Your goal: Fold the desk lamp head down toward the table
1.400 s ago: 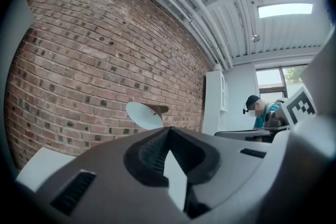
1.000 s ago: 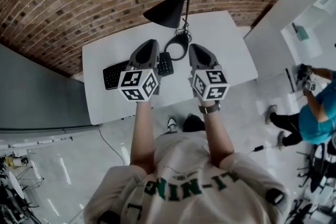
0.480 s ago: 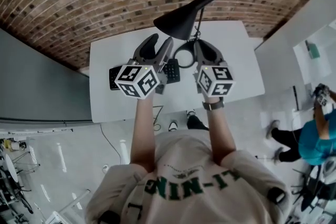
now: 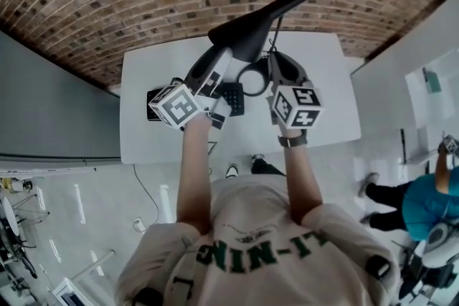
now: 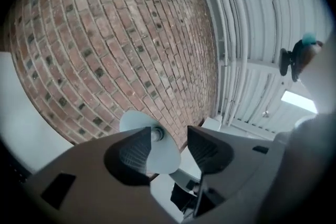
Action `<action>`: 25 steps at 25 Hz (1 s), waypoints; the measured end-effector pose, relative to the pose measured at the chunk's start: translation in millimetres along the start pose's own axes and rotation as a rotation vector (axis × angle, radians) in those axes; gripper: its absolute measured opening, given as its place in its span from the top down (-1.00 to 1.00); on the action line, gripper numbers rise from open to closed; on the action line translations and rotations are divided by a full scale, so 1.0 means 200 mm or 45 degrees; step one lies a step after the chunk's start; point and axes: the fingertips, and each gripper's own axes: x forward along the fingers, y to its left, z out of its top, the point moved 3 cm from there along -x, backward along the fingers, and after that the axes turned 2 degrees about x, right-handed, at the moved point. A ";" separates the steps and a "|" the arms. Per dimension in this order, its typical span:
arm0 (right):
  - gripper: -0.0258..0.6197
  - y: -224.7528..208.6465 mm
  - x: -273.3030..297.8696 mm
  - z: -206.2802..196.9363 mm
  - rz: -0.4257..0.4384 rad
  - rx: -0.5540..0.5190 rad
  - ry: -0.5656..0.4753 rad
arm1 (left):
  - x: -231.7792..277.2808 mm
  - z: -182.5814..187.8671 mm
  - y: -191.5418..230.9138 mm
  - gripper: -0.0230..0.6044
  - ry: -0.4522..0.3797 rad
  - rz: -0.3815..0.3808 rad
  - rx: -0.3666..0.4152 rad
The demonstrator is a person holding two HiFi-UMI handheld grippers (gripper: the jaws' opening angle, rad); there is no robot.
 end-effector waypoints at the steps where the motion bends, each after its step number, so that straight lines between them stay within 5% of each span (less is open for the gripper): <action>1: 0.91 -0.01 0.01 0.00 -0.003 -0.006 -0.001 | 0.00 0.01 0.00 0.23 -0.007 -0.004 -0.018; 7: 0.91 -0.08 0.04 0.02 -0.017 -0.003 -0.012 | 0.02 -0.01 0.05 0.33 -0.015 0.061 -0.102; 14: 0.91 -0.09 0.05 0.04 -0.016 -0.019 -0.031 | 0.03 -0.03 0.02 0.66 -0.025 -0.017 -0.168; 25: 0.91 -0.08 0.04 0.02 0.006 0.010 -0.024 | 0.00 -0.19 0.17 0.74 0.055 0.122 -0.245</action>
